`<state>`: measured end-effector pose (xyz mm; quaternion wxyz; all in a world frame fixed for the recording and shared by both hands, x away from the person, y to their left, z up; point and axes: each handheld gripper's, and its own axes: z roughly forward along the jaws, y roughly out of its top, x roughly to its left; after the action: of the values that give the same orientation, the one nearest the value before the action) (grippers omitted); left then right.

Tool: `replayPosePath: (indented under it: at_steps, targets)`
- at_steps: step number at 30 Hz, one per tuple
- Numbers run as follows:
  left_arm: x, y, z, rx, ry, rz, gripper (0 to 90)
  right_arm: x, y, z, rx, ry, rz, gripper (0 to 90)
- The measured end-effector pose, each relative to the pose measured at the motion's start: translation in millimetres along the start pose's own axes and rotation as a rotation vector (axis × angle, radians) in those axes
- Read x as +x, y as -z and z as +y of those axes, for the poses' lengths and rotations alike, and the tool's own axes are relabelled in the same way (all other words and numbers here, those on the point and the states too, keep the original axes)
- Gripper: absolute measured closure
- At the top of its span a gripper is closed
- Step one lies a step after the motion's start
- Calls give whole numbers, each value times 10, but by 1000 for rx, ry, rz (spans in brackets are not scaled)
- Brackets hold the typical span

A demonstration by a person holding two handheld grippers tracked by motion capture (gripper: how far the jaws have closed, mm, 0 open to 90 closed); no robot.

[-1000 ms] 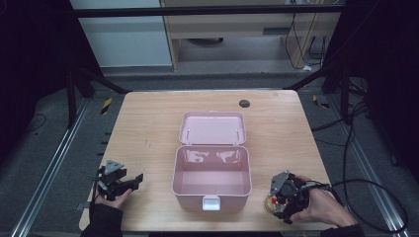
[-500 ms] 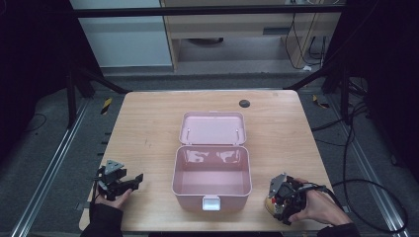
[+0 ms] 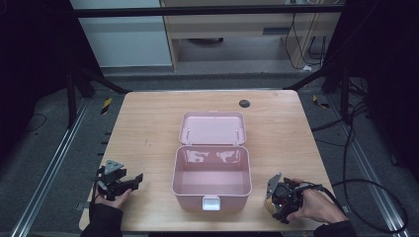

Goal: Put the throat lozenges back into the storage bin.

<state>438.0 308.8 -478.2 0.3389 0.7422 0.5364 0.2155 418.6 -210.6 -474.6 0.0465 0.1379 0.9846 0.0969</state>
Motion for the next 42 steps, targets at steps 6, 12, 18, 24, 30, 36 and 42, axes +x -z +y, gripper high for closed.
replayPosePath:
  at_steps: [6, 12, 18, 24, 30, 36, 42]
  targets:
    - [0, 1, 1, 0, 0, 0, 296, -7, 8, 2, 6, 0, 7, 203]
    - [-1, -3, 2, 1, 0, 1, 296, -15, 73, -4, 1, -3, -5, 204]
    - [-7, -8, -1, 2, 0, -1, 296, -31, 279, 54, -42, -6, -25, 205]
    - [-7, -13, -1, 7, 1, -3, 296, -92, 543, 144, -76, -35, -38, 205]
    - [-5, -16, -2, 9, 0, -3, 296, -116, 705, 224, -84, -39, -38, 205]
    - [-2, -21, -3, 11, 0, -2, 296, -158, 889, 311, -97, -46, -45, 205]
    - [0, -20, -4, 12, -1, -4, 296, -188, 1035, 385, -107, -45, -48, 205]
